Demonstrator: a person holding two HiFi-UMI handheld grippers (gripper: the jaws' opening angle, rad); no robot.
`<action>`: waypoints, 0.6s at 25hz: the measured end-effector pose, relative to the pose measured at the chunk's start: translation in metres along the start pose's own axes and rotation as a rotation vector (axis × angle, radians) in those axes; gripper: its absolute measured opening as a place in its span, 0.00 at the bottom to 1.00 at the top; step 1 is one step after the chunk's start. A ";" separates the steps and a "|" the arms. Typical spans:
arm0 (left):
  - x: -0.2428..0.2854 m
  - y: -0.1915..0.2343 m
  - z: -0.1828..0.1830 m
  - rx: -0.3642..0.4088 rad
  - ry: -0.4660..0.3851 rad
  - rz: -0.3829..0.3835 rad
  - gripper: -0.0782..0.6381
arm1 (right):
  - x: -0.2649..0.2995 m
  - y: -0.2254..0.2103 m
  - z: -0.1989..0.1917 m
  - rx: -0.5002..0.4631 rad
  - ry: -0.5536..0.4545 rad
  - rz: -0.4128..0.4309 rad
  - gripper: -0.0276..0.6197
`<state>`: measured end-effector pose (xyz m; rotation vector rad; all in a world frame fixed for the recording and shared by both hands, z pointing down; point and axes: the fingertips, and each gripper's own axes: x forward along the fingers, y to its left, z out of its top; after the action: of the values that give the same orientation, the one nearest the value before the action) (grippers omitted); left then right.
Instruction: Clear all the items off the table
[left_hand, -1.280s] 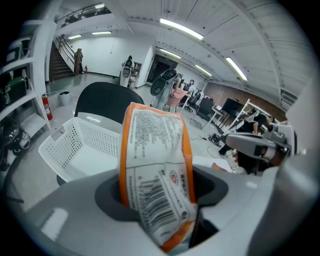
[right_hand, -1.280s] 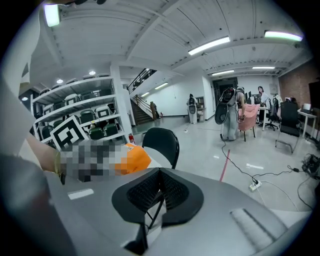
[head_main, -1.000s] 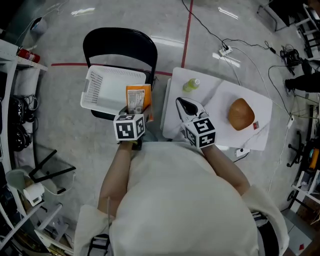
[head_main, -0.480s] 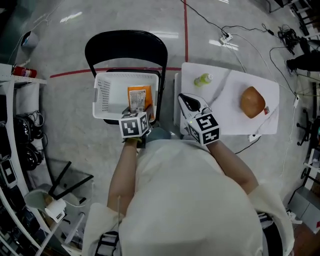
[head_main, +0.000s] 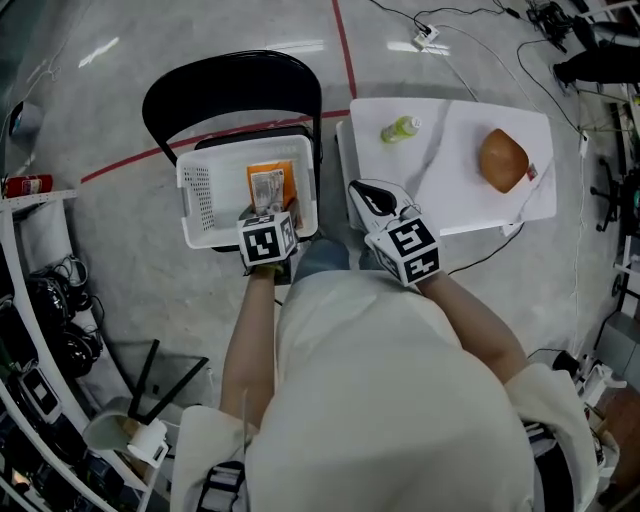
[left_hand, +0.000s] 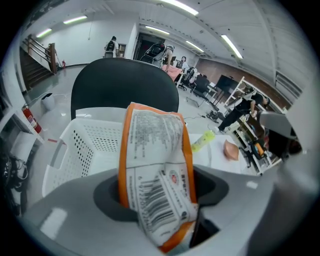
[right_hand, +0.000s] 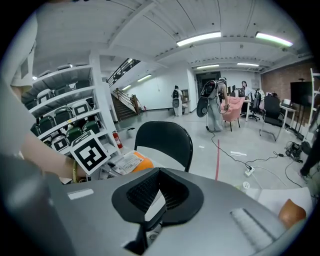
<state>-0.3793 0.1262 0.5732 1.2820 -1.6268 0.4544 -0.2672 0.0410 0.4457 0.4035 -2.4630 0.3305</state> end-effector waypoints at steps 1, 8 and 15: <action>0.001 0.001 0.001 0.000 -0.002 -0.003 0.53 | 0.000 -0.001 -0.001 0.005 0.002 -0.007 0.04; -0.006 0.000 0.014 -0.007 -0.073 -0.033 0.65 | 0.004 0.003 -0.001 0.013 0.007 -0.010 0.04; -0.015 -0.002 0.022 -0.010 -0.102 -0.033 0.63 | 0.009 0.011 0.002 -0.005 -0.003 0.012 0.04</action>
<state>-0.3883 0.1166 0.5499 1.3411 -1.6875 0.3657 -0.2794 0.0484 0.4480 0.3881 -2.4698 0.3292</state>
